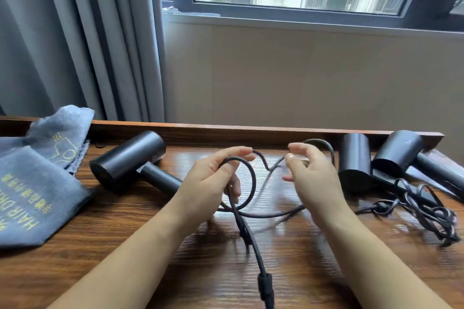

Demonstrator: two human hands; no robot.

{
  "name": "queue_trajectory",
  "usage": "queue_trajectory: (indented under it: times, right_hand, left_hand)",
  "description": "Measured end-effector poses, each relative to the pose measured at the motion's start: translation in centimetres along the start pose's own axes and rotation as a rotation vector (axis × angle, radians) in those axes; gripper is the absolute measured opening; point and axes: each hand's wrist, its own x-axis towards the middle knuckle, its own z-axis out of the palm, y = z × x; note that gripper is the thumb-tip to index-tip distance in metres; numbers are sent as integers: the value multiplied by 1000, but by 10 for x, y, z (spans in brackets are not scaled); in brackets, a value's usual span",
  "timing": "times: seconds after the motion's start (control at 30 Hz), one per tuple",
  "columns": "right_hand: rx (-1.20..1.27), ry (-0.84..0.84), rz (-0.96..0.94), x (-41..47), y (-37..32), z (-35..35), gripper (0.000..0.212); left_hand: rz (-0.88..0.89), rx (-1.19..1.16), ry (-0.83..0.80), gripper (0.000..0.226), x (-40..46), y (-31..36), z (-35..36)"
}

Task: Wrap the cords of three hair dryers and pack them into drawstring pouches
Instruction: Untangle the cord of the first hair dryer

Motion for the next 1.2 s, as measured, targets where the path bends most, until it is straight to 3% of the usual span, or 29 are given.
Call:
queue_trajectory:
  times: [0.03,0.07,0.17,0.23,0.3,0.33,0.5,0.57,0.63,0.7,0.77,0.87,0.93,1.0,1.03,1.1,1.2]
  right_hand:
    - [27,-20,-77,-2,-1,0,15]
    - [67,-69,-157,-5,-4,1,13]
    - [72,-254,-471,-11,-5,3,35]
    - [-16,-390,-588,-11,-5,3,36]
    - [-22,-489,-536,-9,-5,1,18]
    - [2,-458,-483,-7,-6,-1,15]
    - [129,95,-81,13,6,-10,17]
    - [222,161,61,21,11,-14,20]
    - [193,119,110,23,15,-15,29]
    - [-138,63,-36,21,18,-12,46]
    - [-338,136,-298,13,11,-8,61]
    - [-220,128,-676,1,-6,-10,69]
    - [-133,-194,-795,-5,-10,-9,61]
    - [-176,-507,-737,-6,-2,-3,45]
    - [-218,-549,-706,-4,2,-1,35]
    - [-176,-423,-618,1,7,0,18]
    - [287,-128,-282,9,2,-8,18]
  left_hand:
    - [-9,1,-24,28,0,1,0]
    - [-18,8,-60,29,-2,2,0]
    - [-41,-15,-197,33,-5,4,4]
    - [-49,-30,-249,31,-8,5,6]
    - [-61,-21,-261,28,-8,5,6]
    - [-71,-3,-259,28,-8,6,6]
    - [-90,62,-300,22,-8,8,3]
    - [-105,72,-330,24,-9,7,3]
    - [-121,61,-327,24,-10,9,5]
    - [-134,60,-267,23,-10,11,6]
    - [-136,78,-231,24,-10,11,4]
    - [-143,73,-212,25,-10,11,4]
    - [-137,70,-209,24,-10,12,5]
    - [-115,81,-207,25,-10,14,6]
    - [-104,90,-205,25,-10,14,7]
    - [-107,86,-178,25,-9,16,6]
    - [-157,60,-154,26,-8,17,3]
